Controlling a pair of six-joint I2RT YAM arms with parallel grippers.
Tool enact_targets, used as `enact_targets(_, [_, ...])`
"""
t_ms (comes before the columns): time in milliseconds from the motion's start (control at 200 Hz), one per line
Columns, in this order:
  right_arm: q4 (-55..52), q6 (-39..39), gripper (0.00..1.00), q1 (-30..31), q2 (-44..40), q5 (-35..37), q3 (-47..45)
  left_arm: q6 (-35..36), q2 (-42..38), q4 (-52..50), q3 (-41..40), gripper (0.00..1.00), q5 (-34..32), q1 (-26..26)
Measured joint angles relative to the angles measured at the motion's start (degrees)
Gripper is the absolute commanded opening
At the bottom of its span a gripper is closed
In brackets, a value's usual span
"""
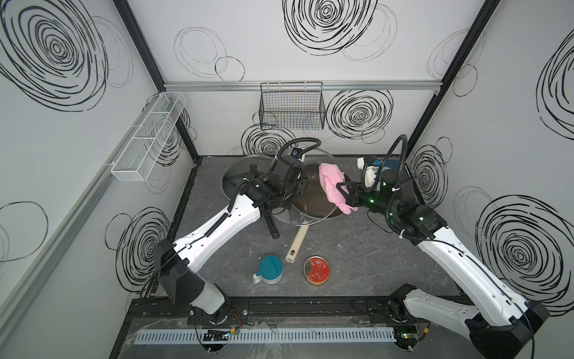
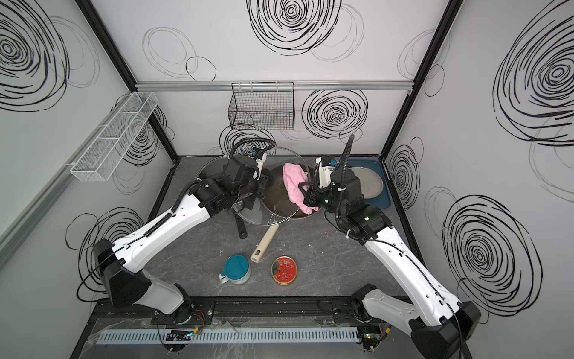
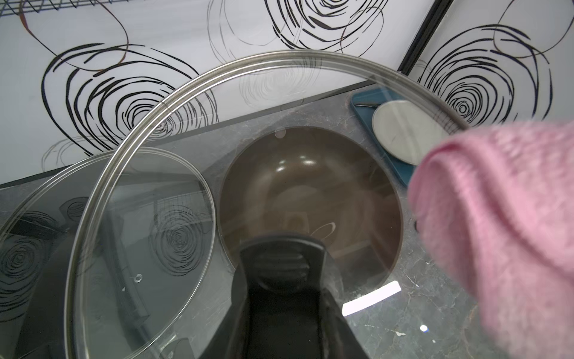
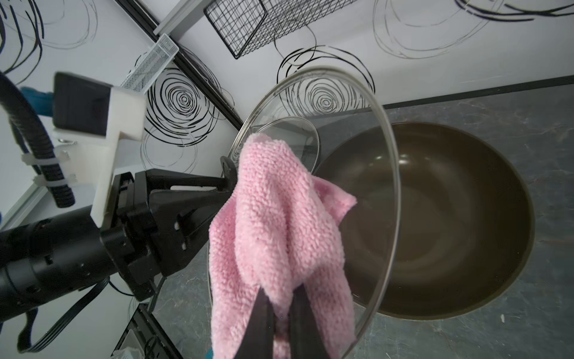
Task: Wipe the pot lid with a cloth
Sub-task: Wipe the pot lid.
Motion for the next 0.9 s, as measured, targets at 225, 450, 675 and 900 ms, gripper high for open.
enact_targets(225, [0.22, -0.09, 0.00, 5.62, 4.26, 0.59, 0.00, 0.31, 0.00, -0.04, 0.00, 0.00, -0.22, -0.17])
enact_targets(450, [-0.22, -0.63, 0.00, 6.58, 5.29, 4.92, 0.20, 0.48, -0.20, -0.98, 0.00, 0.00, -0.20, -0.42])
enact_targets(675, [-1.46, -2.75, 0.00, 6.40, 5.60, 10.10, 1.90, 0.52, -2.25, -2.05, -0.98, 0.00, -0.17, -0.81])
enact_targets(900, [-0.87, -3.96, 0.00, 3.85, 5.62, 10.78, 1.92, 0.76, -3.85, -3.02, -2.01, 0.00, -0.15, -1.03])
